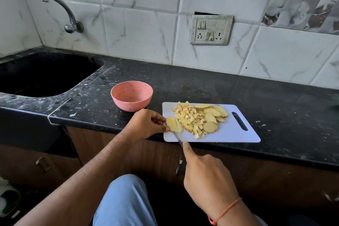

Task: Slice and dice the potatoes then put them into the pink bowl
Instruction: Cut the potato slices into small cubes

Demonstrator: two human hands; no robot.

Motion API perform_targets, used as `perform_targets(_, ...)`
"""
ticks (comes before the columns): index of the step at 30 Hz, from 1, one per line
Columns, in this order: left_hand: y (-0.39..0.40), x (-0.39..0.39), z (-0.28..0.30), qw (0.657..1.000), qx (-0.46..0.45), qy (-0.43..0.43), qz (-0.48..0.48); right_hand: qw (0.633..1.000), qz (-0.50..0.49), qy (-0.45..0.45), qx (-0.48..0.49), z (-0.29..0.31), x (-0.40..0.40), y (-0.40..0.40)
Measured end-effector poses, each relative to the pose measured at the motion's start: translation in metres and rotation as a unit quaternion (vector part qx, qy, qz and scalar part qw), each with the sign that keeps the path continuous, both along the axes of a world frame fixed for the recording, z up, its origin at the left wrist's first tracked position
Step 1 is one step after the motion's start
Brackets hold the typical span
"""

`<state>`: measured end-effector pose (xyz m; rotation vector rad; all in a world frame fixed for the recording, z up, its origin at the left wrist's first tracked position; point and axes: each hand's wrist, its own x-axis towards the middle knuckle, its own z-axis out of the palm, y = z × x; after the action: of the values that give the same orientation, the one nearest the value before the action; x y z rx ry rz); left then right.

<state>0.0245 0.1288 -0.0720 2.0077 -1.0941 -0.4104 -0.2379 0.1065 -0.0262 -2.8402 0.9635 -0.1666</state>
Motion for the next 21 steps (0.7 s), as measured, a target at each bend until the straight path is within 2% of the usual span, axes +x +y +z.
perform_targets(4,0.001,-0.001,0.002,1.0,0.005,0.01,-0.001,0.997,-0.008,-0.074,0.002,0.001,-0.014,-0.001)
perform_targets(8,-0.001,0.001,0.012,0.999,0.042,0.004,-0.014,0.995,-0.035,-0.094,-0.002,0.003,-0.017,-0.013)
perform_targets(13,-0.02,-0.008,0.029,0.987,0.126,-0.102,-0.02,0.995,-0.034,-0.096,0.024,-0.002,-0.014,-0.027)
perform_targets(17,-0.032,-0.017,0.028,0.974,0.136,-0.179,-0.003,0.995,-0.019,-0.088,0.033,-0.007,-0.014,-0.029)
perform_targets(21,-0.039,-0.025,0.028,0.969,0.13,-0.207,0.011,0.995,-0.014,-0.091,0.028,-0.011,-0.013,-0.033)
